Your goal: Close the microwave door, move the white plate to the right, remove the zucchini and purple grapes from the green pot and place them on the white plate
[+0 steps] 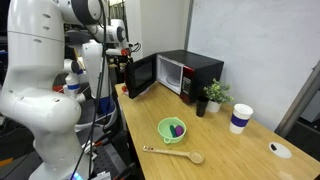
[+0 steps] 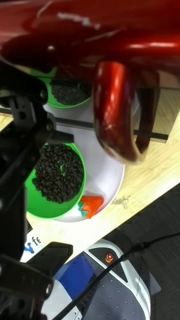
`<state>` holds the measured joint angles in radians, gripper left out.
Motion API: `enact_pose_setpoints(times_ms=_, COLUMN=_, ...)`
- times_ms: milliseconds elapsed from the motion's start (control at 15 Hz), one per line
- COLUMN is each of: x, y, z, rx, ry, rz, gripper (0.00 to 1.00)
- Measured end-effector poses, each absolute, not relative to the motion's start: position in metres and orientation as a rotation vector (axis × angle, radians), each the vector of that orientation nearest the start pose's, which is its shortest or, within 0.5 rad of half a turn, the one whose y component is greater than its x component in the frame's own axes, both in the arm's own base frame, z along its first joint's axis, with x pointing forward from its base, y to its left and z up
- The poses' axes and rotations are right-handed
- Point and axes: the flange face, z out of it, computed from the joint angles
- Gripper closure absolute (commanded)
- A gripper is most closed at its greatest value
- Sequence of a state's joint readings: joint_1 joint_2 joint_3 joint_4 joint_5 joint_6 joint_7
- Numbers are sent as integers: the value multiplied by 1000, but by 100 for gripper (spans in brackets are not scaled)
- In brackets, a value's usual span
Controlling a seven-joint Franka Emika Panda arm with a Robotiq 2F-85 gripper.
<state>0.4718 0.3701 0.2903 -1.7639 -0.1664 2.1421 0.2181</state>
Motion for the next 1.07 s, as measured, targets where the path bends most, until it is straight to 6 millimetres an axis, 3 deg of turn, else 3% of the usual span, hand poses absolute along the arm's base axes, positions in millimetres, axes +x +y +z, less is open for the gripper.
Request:
enact_pose_setpoints(times_ms=467, x=488, y=414, z=358, rx=-3067, ry=-982, rz=-71, gripper=0)
enact_pose_setpoints(times_ms=1067, x=501, y=364, z=352, rx=-3181, ry=-1025, rz=-118, gripper=0)
